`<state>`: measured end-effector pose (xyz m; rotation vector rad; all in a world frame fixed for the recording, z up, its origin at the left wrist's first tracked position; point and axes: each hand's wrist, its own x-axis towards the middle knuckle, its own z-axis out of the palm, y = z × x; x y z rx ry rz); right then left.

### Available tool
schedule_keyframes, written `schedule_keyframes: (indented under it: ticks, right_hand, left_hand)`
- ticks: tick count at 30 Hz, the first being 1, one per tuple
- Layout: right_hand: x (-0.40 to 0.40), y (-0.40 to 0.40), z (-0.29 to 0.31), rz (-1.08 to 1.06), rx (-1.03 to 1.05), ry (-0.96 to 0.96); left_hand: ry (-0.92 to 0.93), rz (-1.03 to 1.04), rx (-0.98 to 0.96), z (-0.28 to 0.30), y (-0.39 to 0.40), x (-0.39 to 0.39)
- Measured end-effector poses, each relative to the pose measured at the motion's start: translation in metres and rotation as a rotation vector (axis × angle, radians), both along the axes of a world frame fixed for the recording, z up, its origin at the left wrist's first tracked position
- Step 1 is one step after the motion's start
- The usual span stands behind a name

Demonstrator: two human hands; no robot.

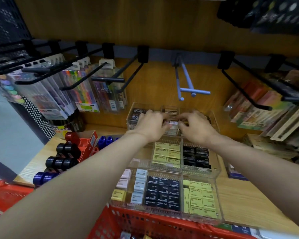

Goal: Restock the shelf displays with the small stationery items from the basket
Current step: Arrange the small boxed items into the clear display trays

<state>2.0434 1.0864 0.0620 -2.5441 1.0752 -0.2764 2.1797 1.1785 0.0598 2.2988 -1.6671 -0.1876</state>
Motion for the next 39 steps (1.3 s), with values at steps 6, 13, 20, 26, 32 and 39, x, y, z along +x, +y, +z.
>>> schedule_keyframes:
  ticks: [6, 13, 20, 26, 32, 39]
  right_hand:
    - [-0.004, -0.003, -0.004, 0.067, 0.016, 0.065]
    - [0.000, 0.000, -0.002, 0.028, -0.083, 0.042]
    - [-0.001, 0.001, -0.007, 0.135, -0.185, -0.002]
    - [-0.004, 0.005, -0.016, 0.160, -0.194, -0.161]
    - [-0.011, -0.004, -0.015, 0.156, -0.267, 0.059]
    - [-0.006, 0.002, -0.011, 0.186, -0.366, 0.266]
  left_hand:
    - [-0.154, -0.057, 0.052, 0.005, -0.008, 0.004]
    - [0.110, 0.041, -0.103, 0.001, -0.004, 0.004]
    - [-0.079, -0.076, -0.075, -0.008, 0.005, 0.014]
    - [0.019, -0.052, -0.215, -0.015, 0.006, 0.011]
    - [-0.076, -0.121, -0.126, -0.020, 0.013, 0.018]
    - [-0.315, -0.165, 0.138, 0.001, 0.002, 0.017]
